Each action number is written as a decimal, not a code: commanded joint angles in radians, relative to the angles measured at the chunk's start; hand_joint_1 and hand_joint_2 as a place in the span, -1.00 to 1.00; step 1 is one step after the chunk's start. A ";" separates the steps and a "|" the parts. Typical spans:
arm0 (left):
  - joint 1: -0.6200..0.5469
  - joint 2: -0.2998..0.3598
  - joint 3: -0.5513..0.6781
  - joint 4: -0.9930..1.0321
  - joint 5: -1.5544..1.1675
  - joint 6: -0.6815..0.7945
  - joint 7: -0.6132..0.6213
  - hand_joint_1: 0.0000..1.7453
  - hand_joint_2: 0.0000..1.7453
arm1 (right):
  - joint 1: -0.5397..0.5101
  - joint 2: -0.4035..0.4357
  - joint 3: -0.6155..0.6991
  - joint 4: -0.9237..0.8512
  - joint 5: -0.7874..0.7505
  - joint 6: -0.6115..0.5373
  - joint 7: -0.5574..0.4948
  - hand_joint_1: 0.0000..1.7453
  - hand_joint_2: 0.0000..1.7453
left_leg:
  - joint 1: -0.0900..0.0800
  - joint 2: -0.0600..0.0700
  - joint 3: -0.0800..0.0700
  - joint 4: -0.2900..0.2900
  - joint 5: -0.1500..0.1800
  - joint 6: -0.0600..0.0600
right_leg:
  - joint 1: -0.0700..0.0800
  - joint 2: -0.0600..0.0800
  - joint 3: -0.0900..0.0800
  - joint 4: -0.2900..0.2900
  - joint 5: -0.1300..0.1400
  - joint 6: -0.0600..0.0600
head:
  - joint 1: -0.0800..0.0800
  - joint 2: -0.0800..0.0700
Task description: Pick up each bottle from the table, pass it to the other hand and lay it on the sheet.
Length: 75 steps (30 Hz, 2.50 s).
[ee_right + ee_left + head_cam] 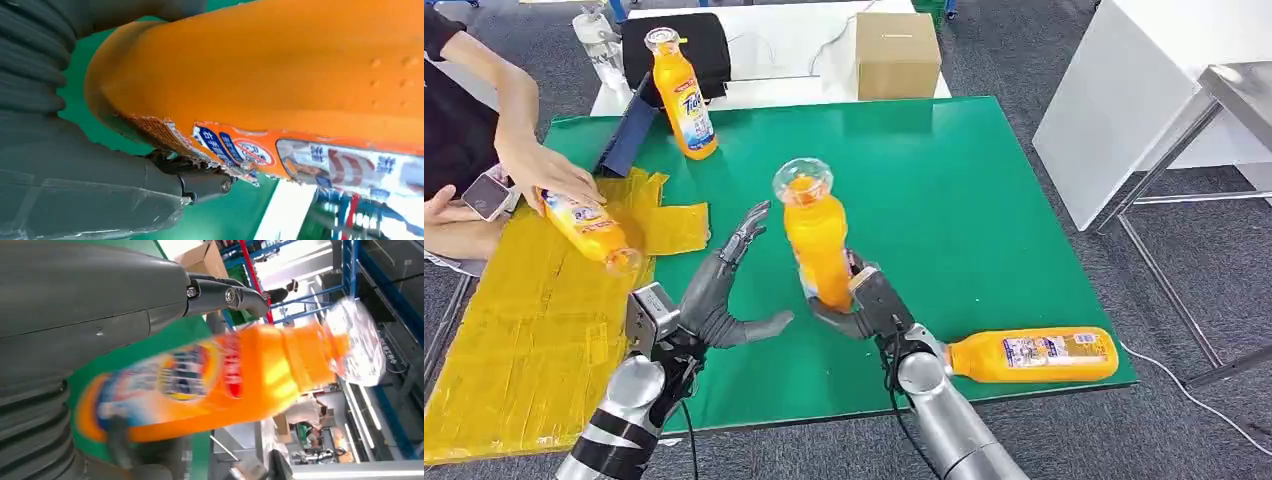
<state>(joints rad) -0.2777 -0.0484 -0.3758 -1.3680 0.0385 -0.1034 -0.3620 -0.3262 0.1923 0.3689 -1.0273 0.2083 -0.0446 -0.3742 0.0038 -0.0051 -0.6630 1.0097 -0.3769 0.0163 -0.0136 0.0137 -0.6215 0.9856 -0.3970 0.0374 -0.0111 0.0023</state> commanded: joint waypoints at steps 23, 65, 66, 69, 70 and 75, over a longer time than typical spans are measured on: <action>-0.118 -0.047 0.042 0.272 0.213 0.014 0.057 1.00 1.00 | -0.050 0.033 0.314 0.186 0.130 -0.088 -0.044 1.00 1.00 | 0.001 -0.001 0.006 0.000 -0.002 -0.001 | 0.001 -0.003 0.006 0.000 -0.002 -0.002 | 0.000 0.000; -0.229 0.154 0.318 0.481 -1.568 0.787 0.300 1.00 1.00 | 0.191 -0.191 0.005 -0.596 -0.156 -0.032 -0.070 -1.00 1.00 | 0.001 0.002 0.012 0.000 -0.005 -0.003 | 0.001 -0.002 0.011 0.000 -0.005 -0.004 | 0.000 0.000; -0.248 0.165 0.296 0.531 -1.567 0.799 0.312 1.00 1.00 | 0.192 -0.190 0.001 -0.596 -0.157 -0.031 -0.069 -1.00 1.00 | -0.001 0.000 0.005 -0.002 0.000 -0.001 | 0.000 -0.002 0.004 -0.001 -0.001 -0.002 | 0.000 0.000; -0.248 0.165 0.296 0.531 -1.567 0.799 0.312 1.00 1.00 | 0.192 -0.190 0.001 -0.596 -0.157 -0.031 -0.069 -1.00 1.00 | 0.000 -0.001 0.005 -0.001 0.000 -0.002 | 0.000 -0.003 0.004 -0.001 -0.001 -0.002 | 0.001 0.000; -0.259 0.165 0.283 0.566 -1.589 0.790 0.333 1.00 1.00 | 0.191 -0.189 0.001 -0.592 -0.156 -0.031 -0.069 -1.00 1.00 | 0.000 -0.001 0.005 -0.001 -0.001 -0.002 | 0.001 -0.003 0.004 0.000 -0.002 -0.002 | 0.000 0.000; -0.319 0.154 0.270 0.812 -1.529 0.767 0.368 1.00 1.00 | 0.190 -0.179 -0.011 -0.572 -0.166 -0.016 -0.064 -1.00 1.00 | 0.000 -0.001 0.004 -0.001 0.001 -0.002 | 0.000 -0.002 0.003 -0.001 0.000 -0.004 | 0.000 0.000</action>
<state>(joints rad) -0.4697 0.0897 -0.0637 -0.9604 -1.5442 0.6763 -0.0167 -0.1283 0.0343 0.3780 -1.6087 0.0549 -0.0744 -0.4471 0.0044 -0.0037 -0.6637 1.0097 -0.3754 0.0143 -0.0131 0.0157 -0.6244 0.9857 -0.3947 0.0343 -0.0107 0.0023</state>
